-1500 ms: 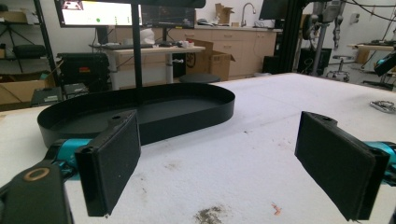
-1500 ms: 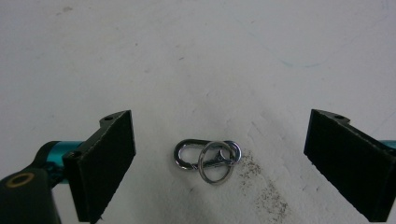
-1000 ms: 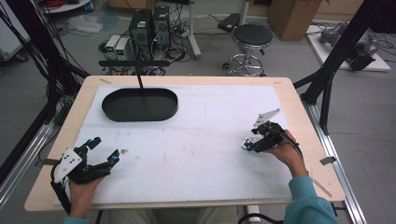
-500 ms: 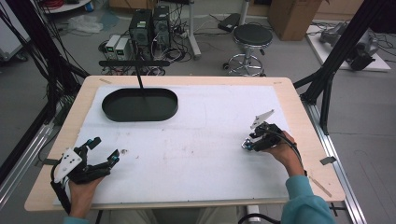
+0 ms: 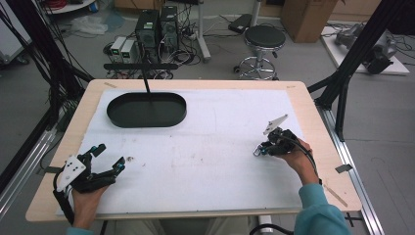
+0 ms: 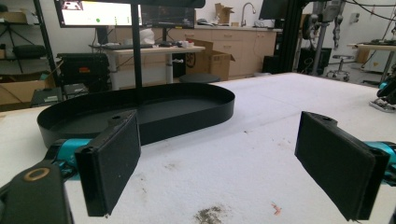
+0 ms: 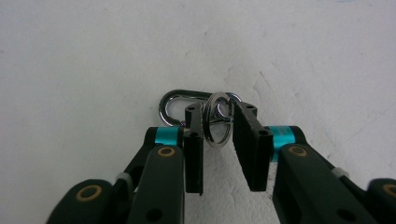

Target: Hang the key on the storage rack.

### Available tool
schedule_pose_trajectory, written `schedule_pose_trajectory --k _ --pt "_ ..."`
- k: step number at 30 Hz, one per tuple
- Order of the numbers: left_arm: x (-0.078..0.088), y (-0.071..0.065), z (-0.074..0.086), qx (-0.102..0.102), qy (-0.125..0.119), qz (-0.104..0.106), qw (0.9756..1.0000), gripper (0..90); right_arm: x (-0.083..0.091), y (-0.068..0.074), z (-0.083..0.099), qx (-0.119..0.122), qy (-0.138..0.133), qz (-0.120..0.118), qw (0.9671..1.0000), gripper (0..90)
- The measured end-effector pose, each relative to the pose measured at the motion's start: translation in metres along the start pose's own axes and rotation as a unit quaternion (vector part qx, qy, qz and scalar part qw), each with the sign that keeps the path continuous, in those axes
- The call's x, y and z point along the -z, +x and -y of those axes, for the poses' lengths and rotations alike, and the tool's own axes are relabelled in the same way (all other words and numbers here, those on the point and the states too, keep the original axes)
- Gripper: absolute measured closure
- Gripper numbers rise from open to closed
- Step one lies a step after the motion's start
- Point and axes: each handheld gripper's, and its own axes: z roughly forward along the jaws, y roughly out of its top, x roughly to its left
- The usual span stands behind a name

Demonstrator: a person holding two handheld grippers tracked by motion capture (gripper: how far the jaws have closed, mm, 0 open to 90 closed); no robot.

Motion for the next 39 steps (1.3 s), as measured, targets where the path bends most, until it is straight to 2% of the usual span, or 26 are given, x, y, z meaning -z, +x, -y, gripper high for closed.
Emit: schedule_pose_trajectory --k 4,13,23,30,35,36,39 --pt "-0.0001 -0.0001 0.0000 0.001 0.000 0.000 1.0000 14.8 0.0011 -0.0009 0.0006 -0.004 0.001 0.002 1.0000 81.5" --pt "0.0000 0.0000 0.0000 0.000 0.000 0.000 1.0000 14.8 0.0025 -0.0019 0.0008 -0.009 -0.002 0.003 1.0000 85.8" --pt "-0.0001 0.0000 0.0000 0.001 0.000 0.000 1.0000 14.8 0.0039 -0.0032 0.0016 -0.010 -0.004 0.005 0.9999 86.6" --pt "-0.0001 0.0003 0.0000 0.002 0.000 0.000 1.0000 14.7 0.0039 -0.0044 0.0017 -0.022 -0.006 0.004 0.9997 88.6" --pt "-0.0001 0.0003 -0.0001 0.002 0.000 0.000 1.0000 14.8 0.0046 -0.0052 0.0017 -0.022 -0.007 0.008 0.9997 89.2" --pt "-0.0001 0.0004 -0.0001 0.003 0.000 0.001 1.0000 14.8 0.0064 -0.0060 0.0018 -0.030 -0.018 0.001 0.9994 89.3" --pt "-0.0001 0.0006 -0.0002 0.005 0.000 0.000 1.0000 14.8 0.0096 -0.0070 0.0018 -0.035 -0.039 -0.003 0.9986 89.3"
